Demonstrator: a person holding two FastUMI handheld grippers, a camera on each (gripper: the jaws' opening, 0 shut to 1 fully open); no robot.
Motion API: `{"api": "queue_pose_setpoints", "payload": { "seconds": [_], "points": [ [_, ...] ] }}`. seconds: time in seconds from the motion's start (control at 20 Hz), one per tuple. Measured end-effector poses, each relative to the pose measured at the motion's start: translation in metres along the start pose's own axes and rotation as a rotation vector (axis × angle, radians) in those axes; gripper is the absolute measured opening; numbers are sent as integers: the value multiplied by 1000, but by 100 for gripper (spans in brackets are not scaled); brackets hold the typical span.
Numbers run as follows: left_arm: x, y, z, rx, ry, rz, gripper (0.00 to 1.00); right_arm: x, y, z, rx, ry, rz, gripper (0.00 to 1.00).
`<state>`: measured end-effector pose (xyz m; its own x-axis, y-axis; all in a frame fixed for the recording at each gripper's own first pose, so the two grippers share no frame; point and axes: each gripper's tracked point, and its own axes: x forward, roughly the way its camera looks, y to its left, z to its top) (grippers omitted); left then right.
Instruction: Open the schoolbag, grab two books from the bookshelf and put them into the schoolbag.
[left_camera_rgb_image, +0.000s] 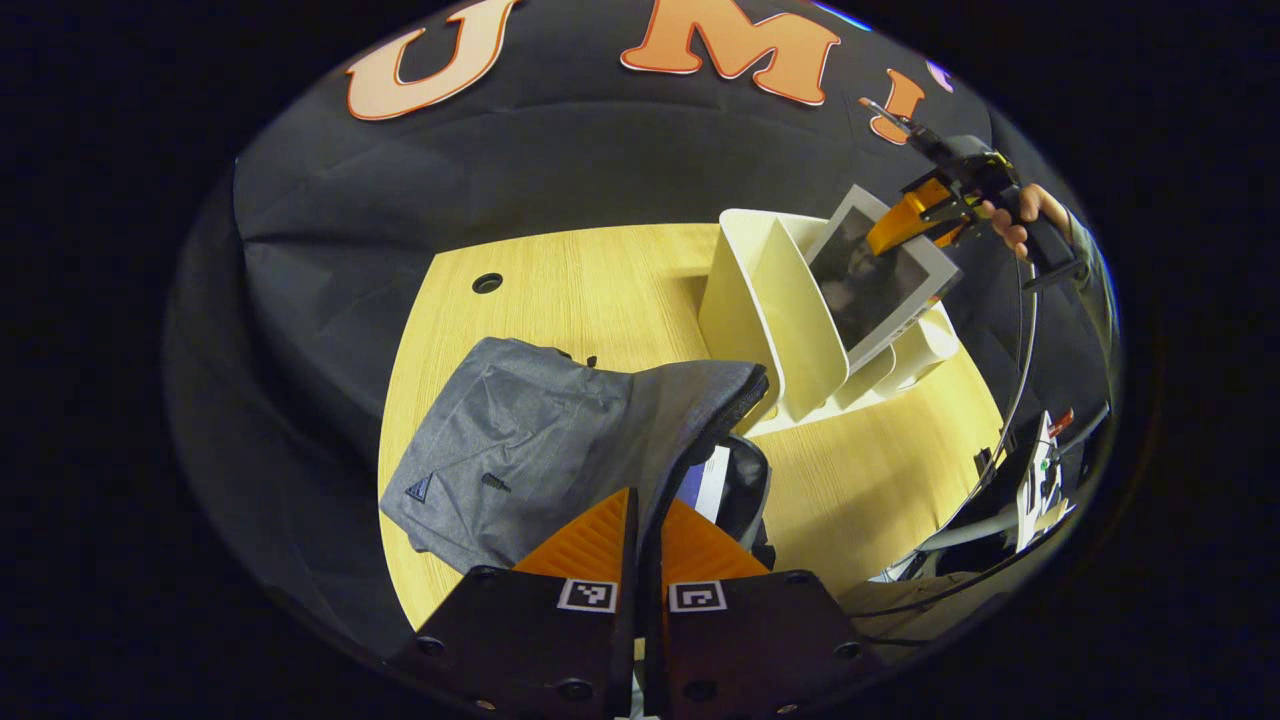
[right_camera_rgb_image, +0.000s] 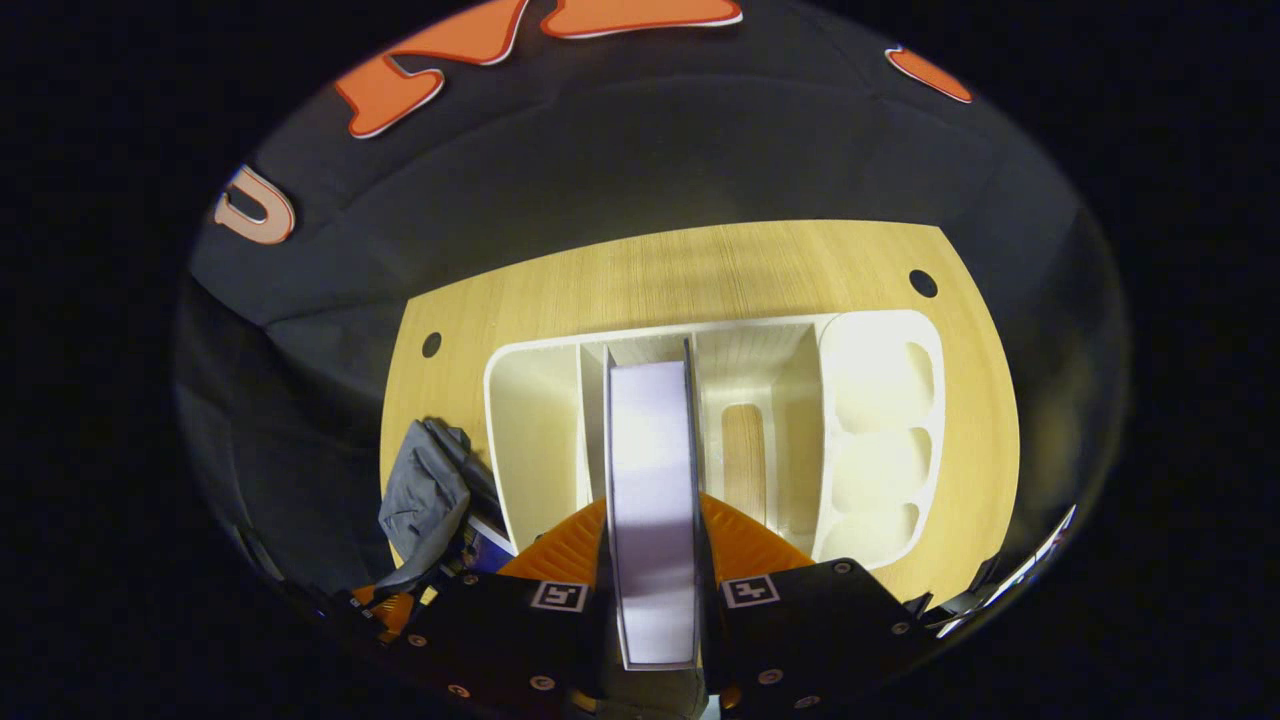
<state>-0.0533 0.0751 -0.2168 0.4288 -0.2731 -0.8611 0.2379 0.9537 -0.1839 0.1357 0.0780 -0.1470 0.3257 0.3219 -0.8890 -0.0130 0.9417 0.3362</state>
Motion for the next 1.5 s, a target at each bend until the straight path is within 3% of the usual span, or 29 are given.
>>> {"api": "queue_pose_setpoints", "payload": {
  "seconds": [0.55,0.8,1.2,1.5],
  "points": [
    [-3,8,4,63,-15,-74,5,-98,4,-11,79,-167,45,33],
    [-2,12,3,93,-14,-106,5,-127,11,-23,170,-235,77,32],
    [-3,19,6,147,-13,-152,5,-140,34,-72,245,-264,144,31],
    [-8,30,14,187,-16,-176,5,-138,71,-114,281,-271,241,32]
  ]
}}
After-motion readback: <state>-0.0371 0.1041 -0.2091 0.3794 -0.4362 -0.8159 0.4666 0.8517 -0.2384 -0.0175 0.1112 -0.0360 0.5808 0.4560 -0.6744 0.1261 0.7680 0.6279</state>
